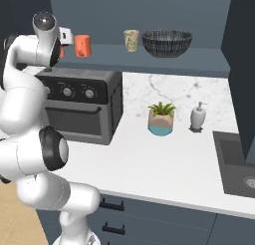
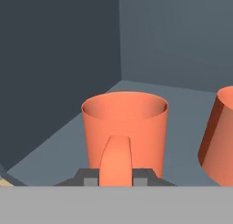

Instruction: Gather all objects into one cabinet and sort the glasses and bowls to opposite sides.

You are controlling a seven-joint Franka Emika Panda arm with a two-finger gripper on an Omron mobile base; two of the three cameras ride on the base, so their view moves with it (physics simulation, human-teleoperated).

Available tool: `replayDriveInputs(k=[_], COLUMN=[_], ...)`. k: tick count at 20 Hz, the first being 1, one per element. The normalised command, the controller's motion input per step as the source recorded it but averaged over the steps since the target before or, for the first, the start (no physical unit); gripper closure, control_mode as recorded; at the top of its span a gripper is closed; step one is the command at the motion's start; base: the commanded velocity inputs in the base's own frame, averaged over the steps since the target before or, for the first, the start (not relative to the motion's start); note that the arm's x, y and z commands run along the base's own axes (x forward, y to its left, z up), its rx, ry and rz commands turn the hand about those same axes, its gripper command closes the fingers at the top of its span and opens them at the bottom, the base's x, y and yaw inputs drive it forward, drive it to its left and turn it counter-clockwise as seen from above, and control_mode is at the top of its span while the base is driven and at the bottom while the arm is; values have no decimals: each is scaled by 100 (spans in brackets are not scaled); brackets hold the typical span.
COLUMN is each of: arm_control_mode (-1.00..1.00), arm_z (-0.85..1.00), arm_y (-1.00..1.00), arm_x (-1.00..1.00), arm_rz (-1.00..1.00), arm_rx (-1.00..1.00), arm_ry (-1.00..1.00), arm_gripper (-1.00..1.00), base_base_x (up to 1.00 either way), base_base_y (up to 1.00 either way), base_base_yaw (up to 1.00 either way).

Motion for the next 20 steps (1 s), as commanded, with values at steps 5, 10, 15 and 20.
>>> replayDriveInputs(k=[5,10,15,20], arm_control_mode=[-100,-100,-100,-100], arm_z=[-39,-27,-2,-3], arm_y=[0,0,5,15], arm_x=[0,3,38,48], arm_rz=[0,0,0,0], arm_rx=[1,3,1,0], arm_ry=[-8,-10,-1,0], arm_gripper=[100,100,100,100], base_base_x=[0,0,0,0], base_base_y=[0,0,0,0], base_base_yaw=[0,0,0,0])
